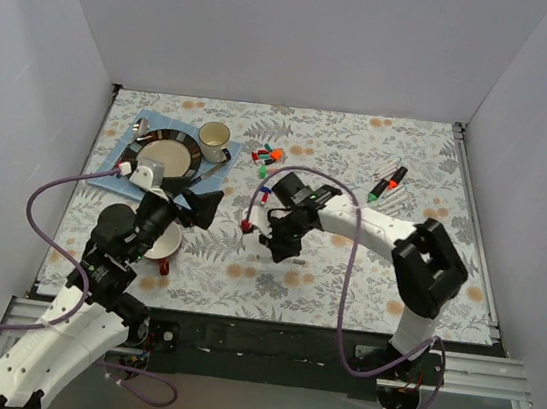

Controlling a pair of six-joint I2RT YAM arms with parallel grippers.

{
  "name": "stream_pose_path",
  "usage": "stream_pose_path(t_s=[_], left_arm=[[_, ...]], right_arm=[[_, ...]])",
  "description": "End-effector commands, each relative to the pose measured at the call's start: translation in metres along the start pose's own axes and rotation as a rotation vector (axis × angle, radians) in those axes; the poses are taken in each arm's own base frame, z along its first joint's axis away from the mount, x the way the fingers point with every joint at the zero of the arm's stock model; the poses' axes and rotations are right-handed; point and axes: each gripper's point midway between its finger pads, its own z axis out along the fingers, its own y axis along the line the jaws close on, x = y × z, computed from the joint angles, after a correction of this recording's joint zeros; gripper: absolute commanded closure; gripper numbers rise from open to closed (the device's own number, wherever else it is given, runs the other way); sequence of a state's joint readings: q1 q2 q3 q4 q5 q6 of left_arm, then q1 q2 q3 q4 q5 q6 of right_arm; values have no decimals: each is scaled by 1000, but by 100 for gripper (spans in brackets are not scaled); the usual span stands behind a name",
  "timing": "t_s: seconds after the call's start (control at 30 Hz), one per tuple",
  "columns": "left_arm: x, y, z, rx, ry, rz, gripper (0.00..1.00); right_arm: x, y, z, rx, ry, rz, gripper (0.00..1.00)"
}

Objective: Open the pen caps

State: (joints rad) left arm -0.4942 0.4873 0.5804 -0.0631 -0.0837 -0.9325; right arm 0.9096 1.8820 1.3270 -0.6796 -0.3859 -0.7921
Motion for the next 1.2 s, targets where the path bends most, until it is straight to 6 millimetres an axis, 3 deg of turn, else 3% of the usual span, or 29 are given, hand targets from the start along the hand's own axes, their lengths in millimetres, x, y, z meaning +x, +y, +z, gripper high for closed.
stream_pose_path(t_s=[0.0, 0.03, 0.07, 0.1, 0.13, 0.17, 0.2, 0.23, 0.3, 0.33, 0.37, 0.4, 0.43, 0.5, 0.6, 0.63, 0.67, 0.73, 0.77, 0.83, 0.87, 0.9, 0.97, 1.0, 1.17], left_arm=[[25, -56, -5, 310, 115, -103, 2], [26, -64, -6, 356, 126, -126, 2], [32, -71, -7, 385, 150, -184, 2], [45, -83, -11, 462, 208, -214, 2], [51, -88, -11, 485, 235, -261, 2], [57, -92, -11, 521, 239, -294, 2], [71, -98, -11, 541, 305, -382, 2], [69, -108, -12, 600, 299, -405, 2], [88, -115, -11, 609, 346, -450, 2], [97, -127, -8, 608, 353, -456, 2], [104, -134, -6, 605, 361, -448, 2], [108, -155, -12, 653, 377, -435, 2], [122, -160, -5, 643, 399, -422, 2], [127, -174, 2, 647, 395, -421, 2], [145, -183, 20, 634, 394, -433, 2], [137, -190, 29, 646, 363, -443, 2], [156, -190, 38, 611, 407, -460, 2], [152, -203, 53, 620, 395, -482, 2], [168, -204, 59, 601, 433, -493, 2], [165, -216, 66, 625, 414, -511, 2], [157, -225, 71, 646, 395, -523, 5], [168, -229, 74, 649, 419, -526, 7], [163, -241, 86, 659, 420, -538, 16], [176, -244, 88, 656, 457, -535, 17], [182, -261, 95, 688, 482, -545, 33]], right_arm=[[-52, 4, -77, 17, -407, 88, 99], [-33, -6, -89, 32, -451, 169, 99], [-35, -13, -103, 53, -521, 181, 99], [-42, -4, -123, 18, -613, 221, 99], [-24, -10, -133, 34, -658, 293, 99], [-25, -17, -145, 59, -730, 294, 99], [-23, -13, -174, 41, -829, 380, 99], [-18, -16, -179, 62, -905, 374, 99], [-15, -8, -205, 66, -1011, 393, 99], [-11, -13, -230, 98, -1102, 451, 99], [3, -7, -220, 91, -1130, 528, 99], [12, -9, -232, 147, -1186, 592, 99], [12, -8, -242, 153, -1240, 633, 99], [23, -11, -245, 189, -1284, 738, 99], [33, -12, -246, 209, -1344, 870, 99], [36, -12, -246, 219, -1360, 894, 99], [38, -13, -249, 232, -1385, 914, 99], [44, -10, -250, 246, -1406, 946, 99], [45, -10, -252, 249, -1418, 959, 99], [46, -9, -253, 257, -1423, 959, 99], [46, -9, -252, 255, -1423, 961, 99], [45, -8, -252, 252, -1426, 965, 99], [46, -9, -251, 252, -1427, 973, 99], [47, -9, -250, 250, -1426, 977, 99], [49, -10, -249, 253, -1427, 987, 99]])
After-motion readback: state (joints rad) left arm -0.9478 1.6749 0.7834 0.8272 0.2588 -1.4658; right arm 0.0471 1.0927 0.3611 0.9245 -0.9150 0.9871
